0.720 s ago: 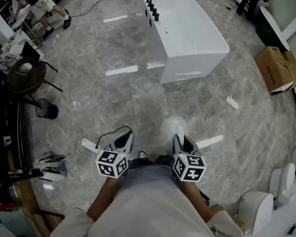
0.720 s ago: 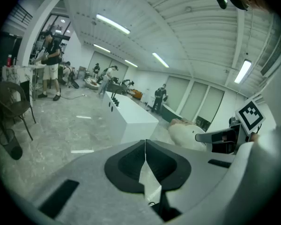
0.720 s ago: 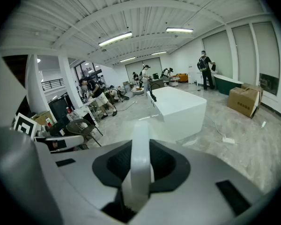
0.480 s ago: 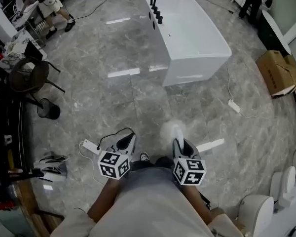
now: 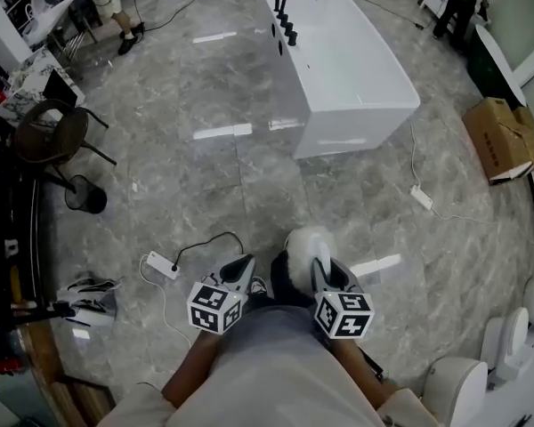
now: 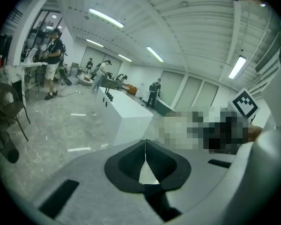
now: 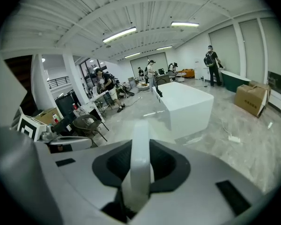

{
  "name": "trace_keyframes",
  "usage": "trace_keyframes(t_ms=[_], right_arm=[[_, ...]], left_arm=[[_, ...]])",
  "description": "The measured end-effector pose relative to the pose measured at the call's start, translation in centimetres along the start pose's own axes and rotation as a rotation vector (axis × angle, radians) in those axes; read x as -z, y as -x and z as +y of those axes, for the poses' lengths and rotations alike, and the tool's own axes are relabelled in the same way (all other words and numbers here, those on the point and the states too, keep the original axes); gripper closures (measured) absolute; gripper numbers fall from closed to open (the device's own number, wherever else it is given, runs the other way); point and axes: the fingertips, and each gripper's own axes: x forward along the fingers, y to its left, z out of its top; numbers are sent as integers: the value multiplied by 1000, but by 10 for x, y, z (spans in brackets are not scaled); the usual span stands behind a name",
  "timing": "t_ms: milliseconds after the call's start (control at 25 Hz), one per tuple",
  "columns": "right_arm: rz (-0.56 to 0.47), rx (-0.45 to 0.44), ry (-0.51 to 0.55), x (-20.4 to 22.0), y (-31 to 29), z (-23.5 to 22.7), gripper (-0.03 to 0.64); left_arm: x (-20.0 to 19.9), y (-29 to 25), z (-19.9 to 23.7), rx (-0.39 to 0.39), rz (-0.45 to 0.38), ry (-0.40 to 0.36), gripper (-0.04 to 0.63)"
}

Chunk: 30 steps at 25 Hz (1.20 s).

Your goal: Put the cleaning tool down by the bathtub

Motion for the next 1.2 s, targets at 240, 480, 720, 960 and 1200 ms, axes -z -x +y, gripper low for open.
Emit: trace_keyframes(t_ms=[240,480,720,960,1200], right_arm=[[8,-45,-2,-21,-30,3,534],[5,-84,-20,-57,-71,-10,534],[-14,-94,-42,-107,-112,-37,534],[-43,-92,-63,-160,-149,-79,534],[-74,-90,-82,-205,-179,-122,534]], left_arm=[[-16,-8,18,-36,-10,23,586],[-49,-38,37,-86,10,-42,587],[-99,-85,46,-94,3,-91,586],[-149,-146,53,-88,-11,-107,586],[-191,-197,54,-94,-49,-106,586]])
